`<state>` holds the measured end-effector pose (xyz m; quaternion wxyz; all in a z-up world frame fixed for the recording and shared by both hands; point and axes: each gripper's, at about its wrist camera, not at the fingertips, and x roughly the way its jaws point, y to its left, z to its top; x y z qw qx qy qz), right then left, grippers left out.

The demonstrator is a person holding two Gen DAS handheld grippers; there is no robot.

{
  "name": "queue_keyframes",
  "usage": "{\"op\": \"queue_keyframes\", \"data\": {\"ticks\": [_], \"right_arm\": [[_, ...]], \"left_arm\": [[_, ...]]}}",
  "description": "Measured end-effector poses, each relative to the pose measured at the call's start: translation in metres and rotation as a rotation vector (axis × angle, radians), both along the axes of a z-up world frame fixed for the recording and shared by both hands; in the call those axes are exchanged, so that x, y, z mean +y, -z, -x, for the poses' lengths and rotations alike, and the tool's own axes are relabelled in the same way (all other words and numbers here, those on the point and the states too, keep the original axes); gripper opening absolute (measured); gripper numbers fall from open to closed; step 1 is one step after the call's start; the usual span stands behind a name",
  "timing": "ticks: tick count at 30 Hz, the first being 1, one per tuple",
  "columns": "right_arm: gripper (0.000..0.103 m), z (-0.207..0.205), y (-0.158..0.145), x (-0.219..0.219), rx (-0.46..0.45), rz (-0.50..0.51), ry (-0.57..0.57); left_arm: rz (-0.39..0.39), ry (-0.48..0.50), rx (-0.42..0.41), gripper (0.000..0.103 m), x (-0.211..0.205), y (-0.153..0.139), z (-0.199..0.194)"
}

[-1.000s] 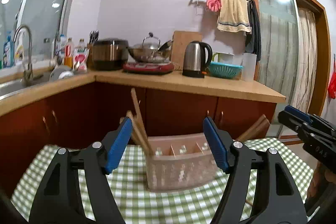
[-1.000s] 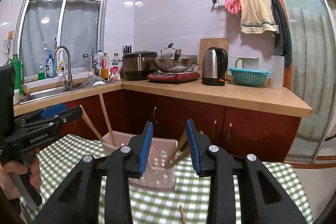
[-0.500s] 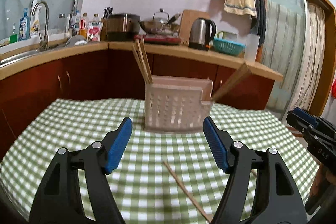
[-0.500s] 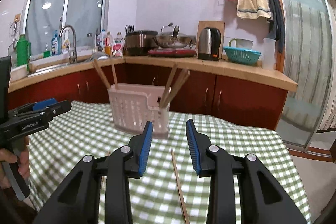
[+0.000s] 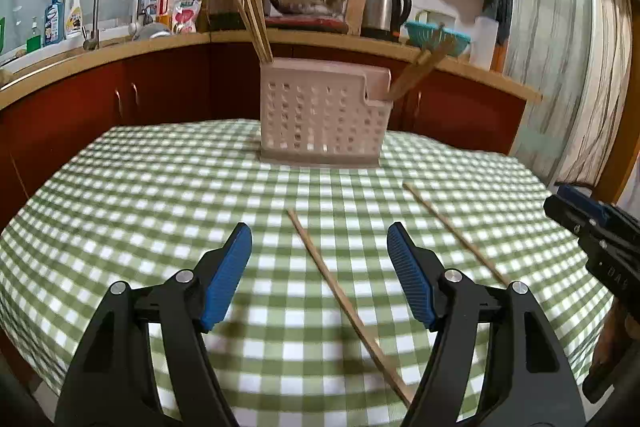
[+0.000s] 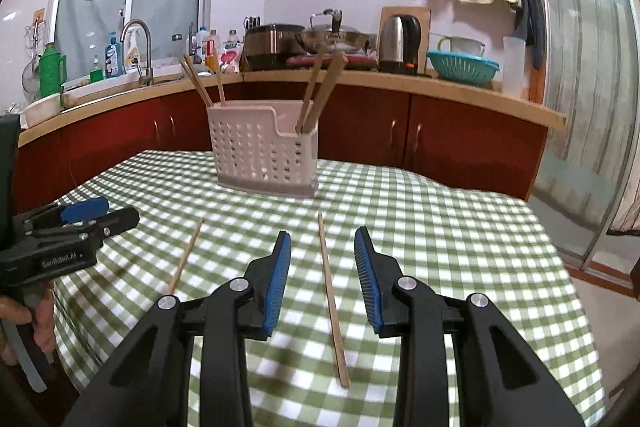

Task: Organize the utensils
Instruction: 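Move both open tools back down to the last chopsticks on the table, then close the right tool on a wooden chopstick while the left tool grasps the other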

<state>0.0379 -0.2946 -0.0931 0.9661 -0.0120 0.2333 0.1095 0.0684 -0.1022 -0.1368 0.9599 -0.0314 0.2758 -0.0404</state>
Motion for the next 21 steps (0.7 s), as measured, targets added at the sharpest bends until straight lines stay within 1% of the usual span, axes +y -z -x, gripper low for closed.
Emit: {"op": "queue_keyframes", "data": {"ticks": [4,14,17,21], "right_arm": [[0.034,0.003,0.011,-0.006,0.023,-0.013,0.01],[0.034,0.012,0.024,-0.013,0.054,-0.039,0.047],[0.034,0.012,0.026,-0.012,0.061,-0.038,0.05],[0.034,0.012,0.027,-0.012,0.065,-0.04,0.053]], "left_arm": [[0.014,-0.005,0.085,0.068,-0.006,0.023,0.0],[-0.027,0.025,0.19,0.068,-0.019,0.067,-0.004],[-0.064,0.035,0.186,0.068,-0.02,0.072,-0.001],[-0.077,0.031,0.188,0.068,-0.014,0.071,0.0]]}}
